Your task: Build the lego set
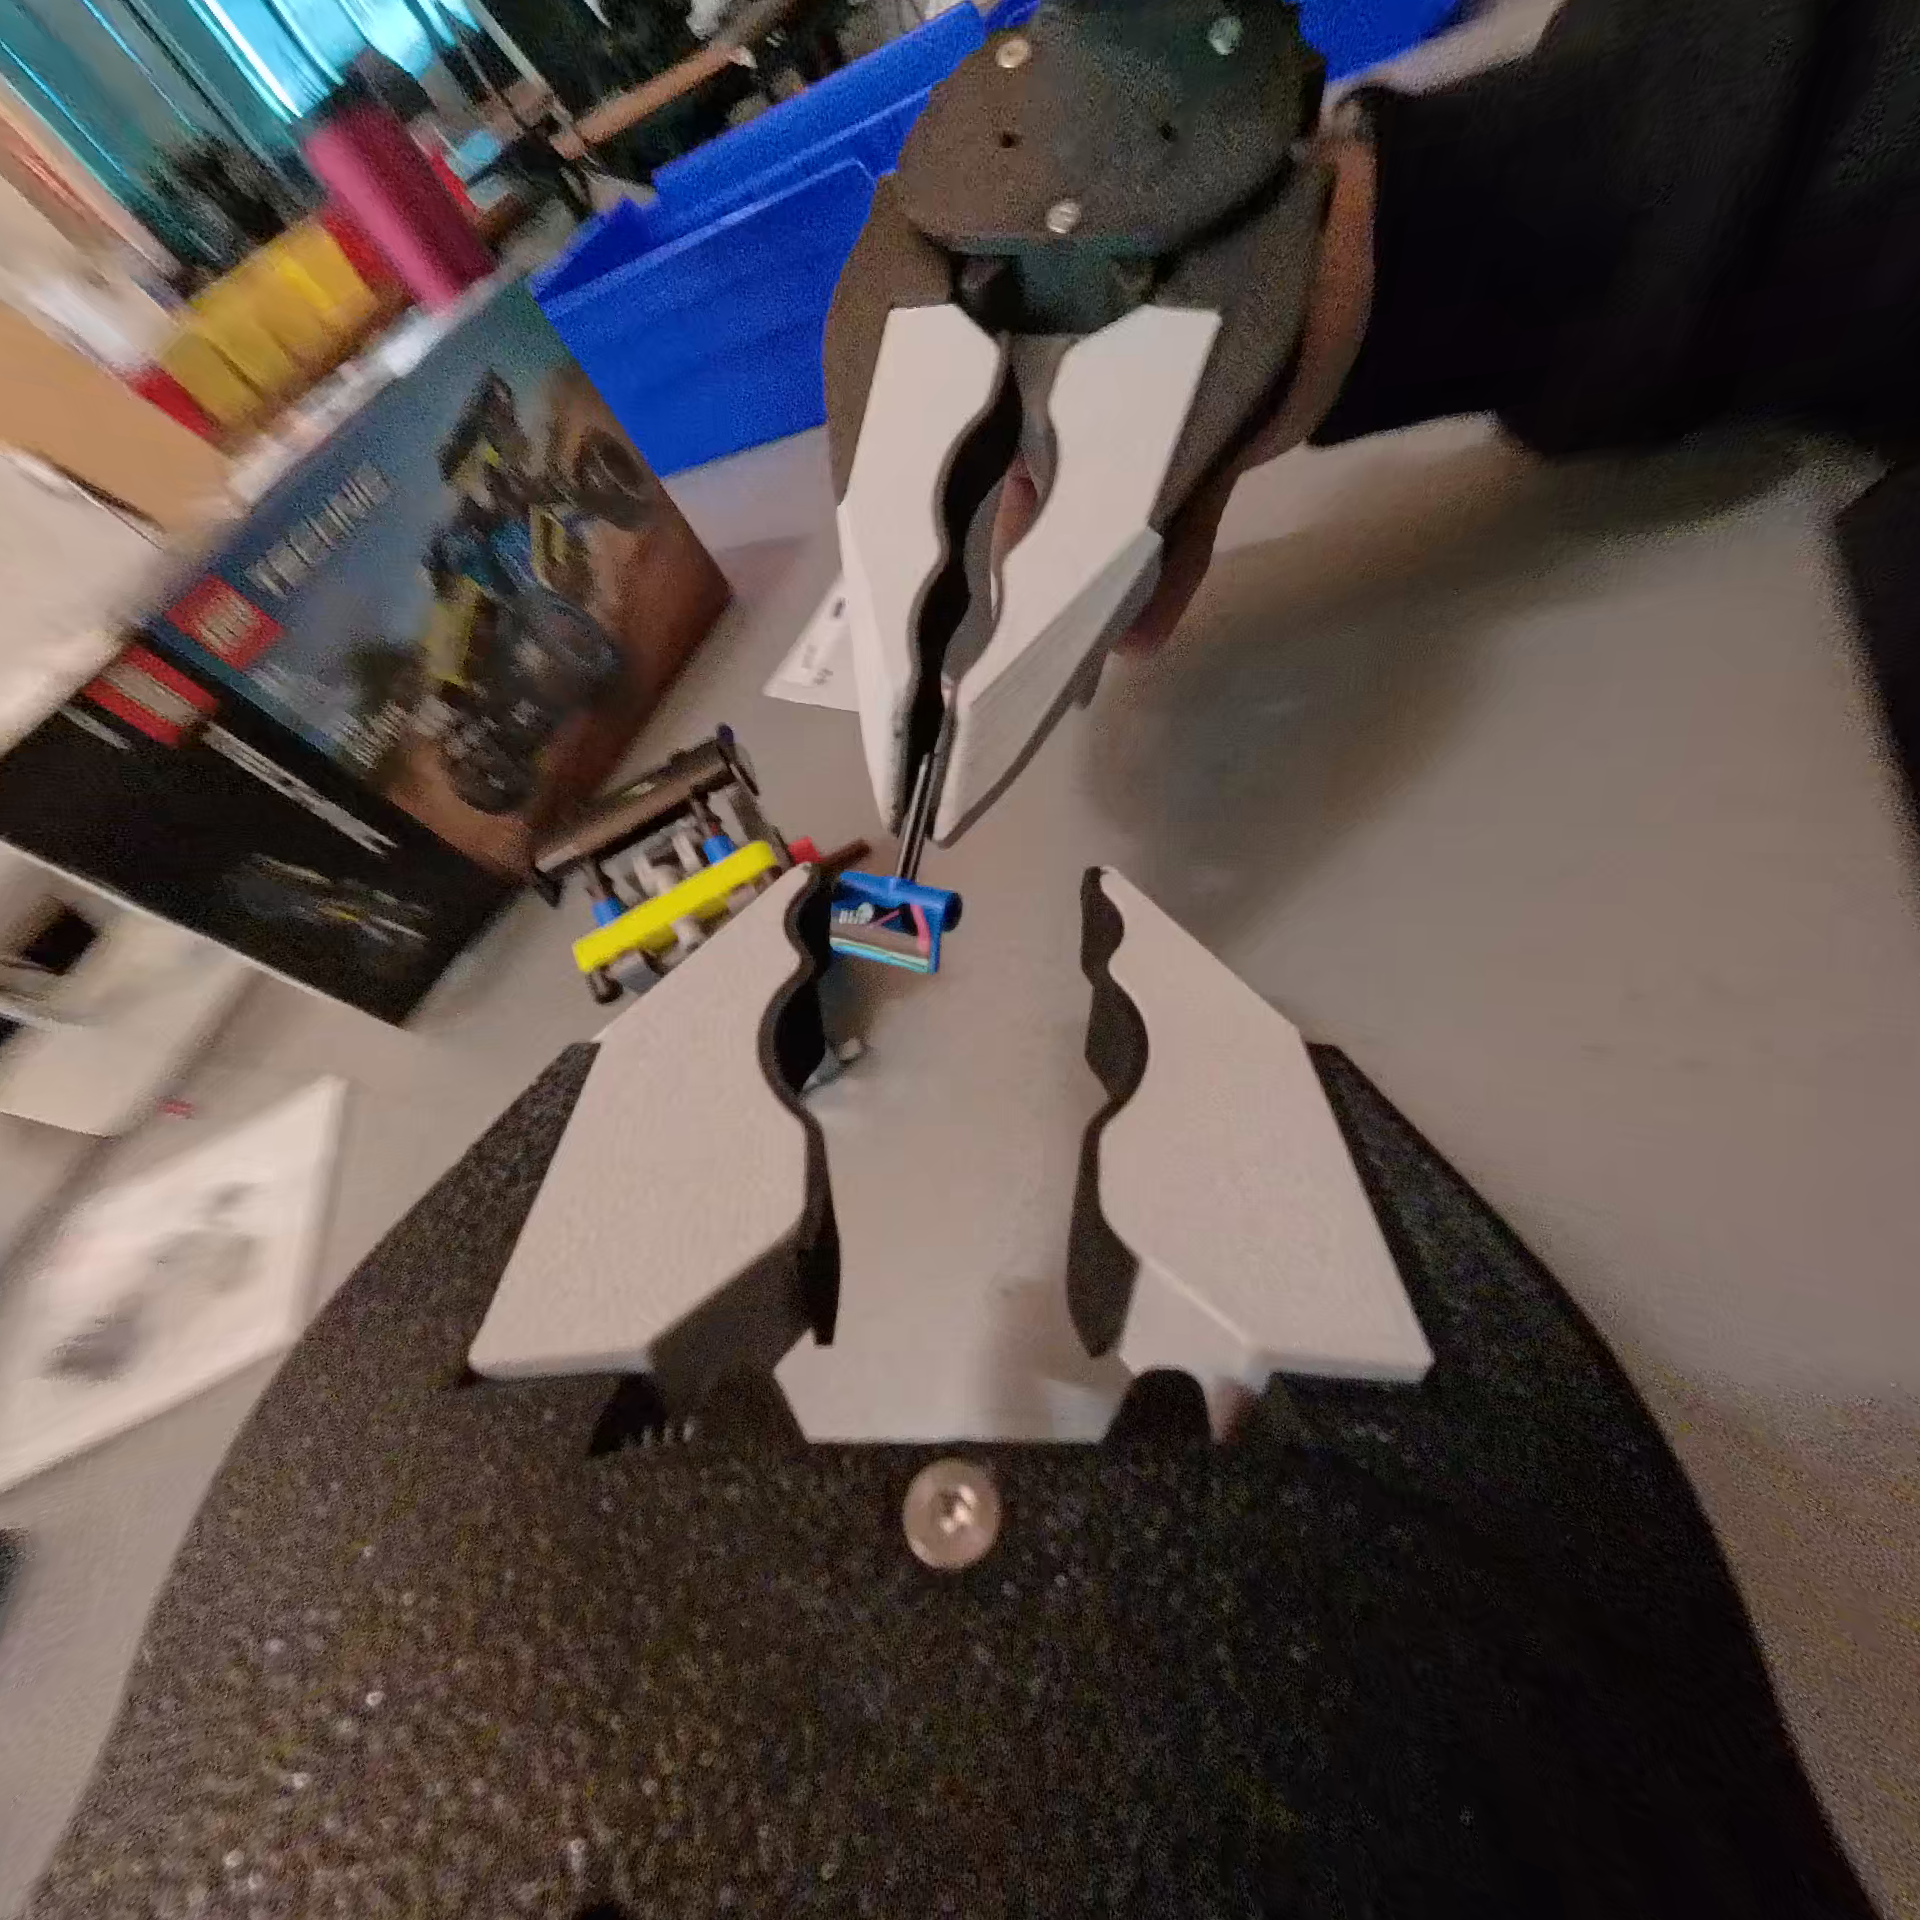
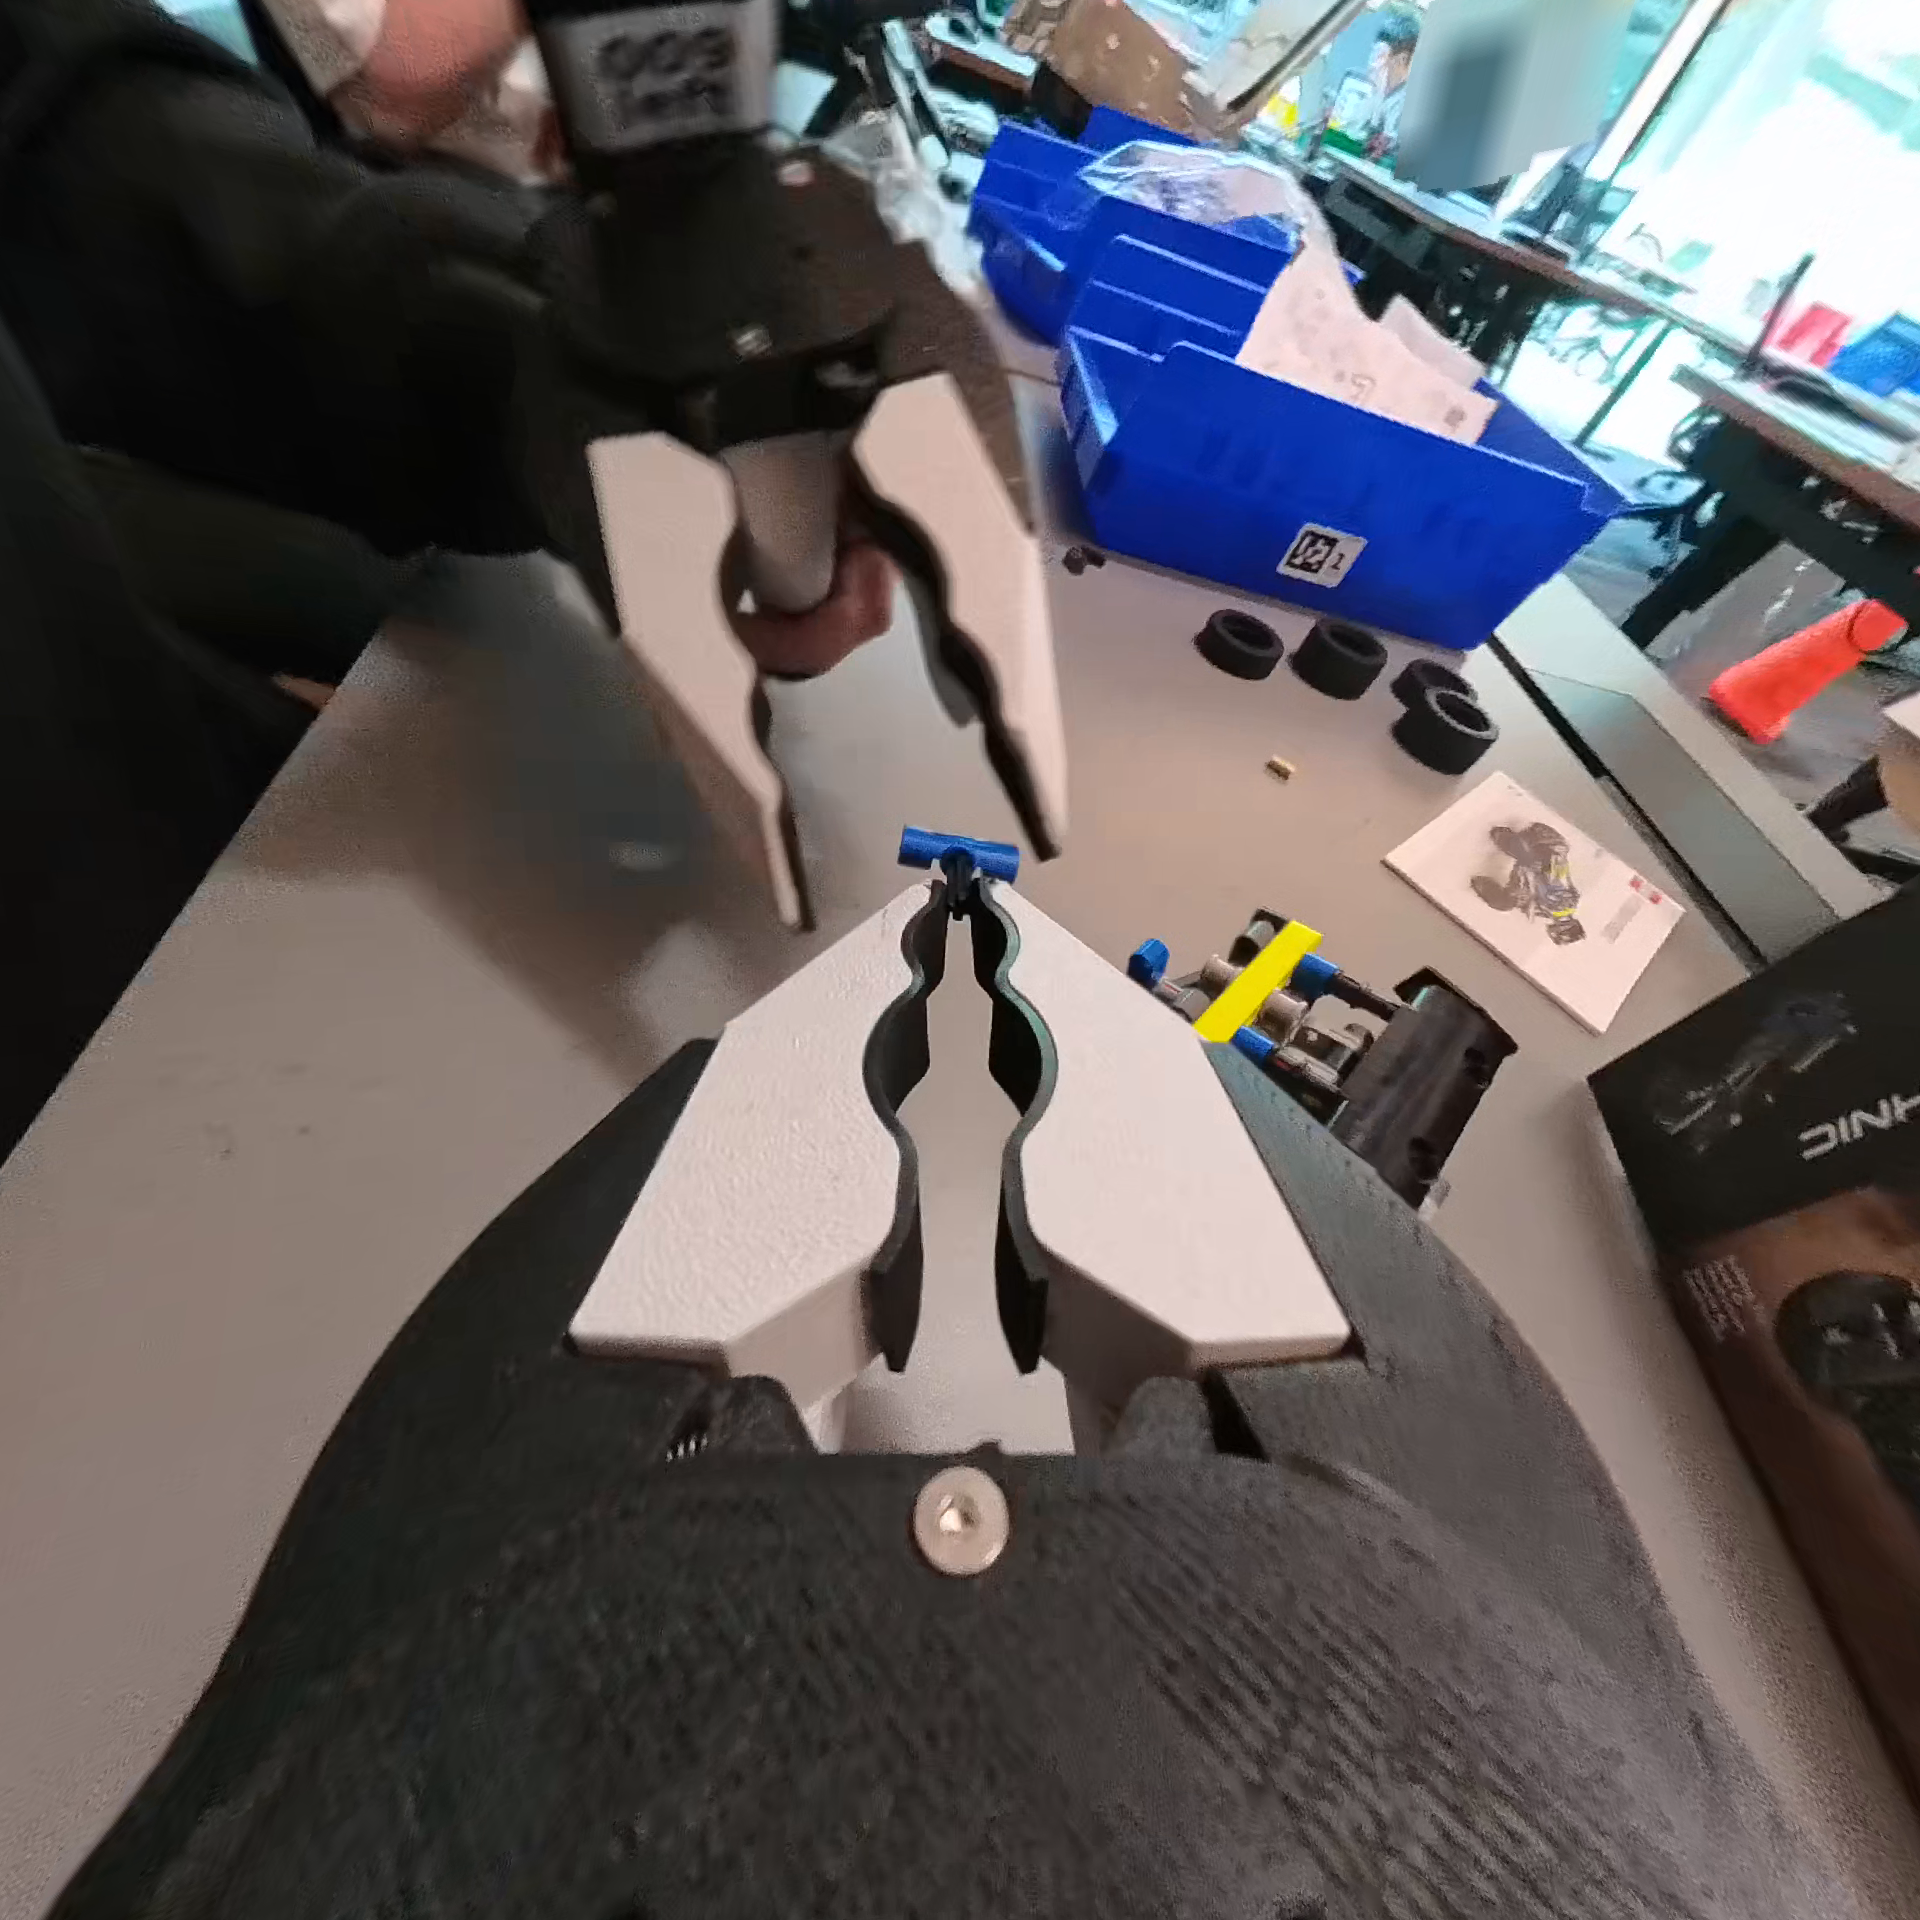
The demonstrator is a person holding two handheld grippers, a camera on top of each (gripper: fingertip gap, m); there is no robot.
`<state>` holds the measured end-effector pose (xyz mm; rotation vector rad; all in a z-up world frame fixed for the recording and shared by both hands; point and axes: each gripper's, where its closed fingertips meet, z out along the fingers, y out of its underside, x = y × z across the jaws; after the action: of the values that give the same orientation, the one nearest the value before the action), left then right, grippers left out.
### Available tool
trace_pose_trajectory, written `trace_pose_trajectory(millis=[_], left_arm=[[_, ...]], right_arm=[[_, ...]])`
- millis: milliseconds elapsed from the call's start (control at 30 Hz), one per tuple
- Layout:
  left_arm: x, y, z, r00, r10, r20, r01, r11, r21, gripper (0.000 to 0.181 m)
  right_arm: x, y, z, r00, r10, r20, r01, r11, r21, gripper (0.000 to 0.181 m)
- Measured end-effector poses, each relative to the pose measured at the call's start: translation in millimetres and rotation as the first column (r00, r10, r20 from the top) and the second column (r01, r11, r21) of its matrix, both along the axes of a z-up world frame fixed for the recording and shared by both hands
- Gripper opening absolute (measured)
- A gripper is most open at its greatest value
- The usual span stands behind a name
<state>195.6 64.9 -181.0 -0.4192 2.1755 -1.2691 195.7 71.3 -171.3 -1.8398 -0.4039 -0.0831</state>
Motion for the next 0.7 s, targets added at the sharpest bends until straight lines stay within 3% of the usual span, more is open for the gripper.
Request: trace_pose_trajectory(millis=[67, 233, 333, 467, 600, 700], left_arm=[[3.3, 6.7, 0.7, 0.998, 0.002, -0.062, -0.004, 1.0, -0.019, 0.045], [-1.8, 6.8, -10.9, 0.994, -0.072, -0.076, 0.083, 0.985, 0.152, 0.043], [-2.6, 3.3, -12.6, 0.993, -0.089, -0.073, 0.102, 0.977, 0.187, 0.022], [-1.6, 5.0, -17.7, 0.99, -0.065, -0.127, 0.09, 0.976, 0.199, 0.024], [2.2, 8.1, -20.5, 0.991, -0.027, -0.132, 0.056, 0.973, 0.225, 0.022], [10.1, 13.5, -19.5, 0.989, 0.047, -0.141, -0.018, 0.98, 0.199, 0.022]], right_arm=[[-6.1, -1.5, -3.5, 0.998, 0.062, -0.001, -0.062, 0.997, -0.035, 0.003], [-6.6, -0.4, -4.2, 0.993, 0.103, 0.061, -0.099, 0.993, -0.069, 0.003], [-9.3, -1.0, -8.3, 0.986, 0.13, 0.104, -0.119, 0.987, -0.11, 0.003], [-7.9, -1.8, -10.7, 0.971, 0.131, 0.199, -0.108, 0.986, -0.124, 0.003], [-5.1, -1.4, -13.5, 0.97, 0.132, 0.202, -0.104, 0.984, -0.142, 0.003], [8.0, 2.6, -11.9, 0.976, 0.057, 0.211, -0.028, 0.99, -0.14, 0.004]])
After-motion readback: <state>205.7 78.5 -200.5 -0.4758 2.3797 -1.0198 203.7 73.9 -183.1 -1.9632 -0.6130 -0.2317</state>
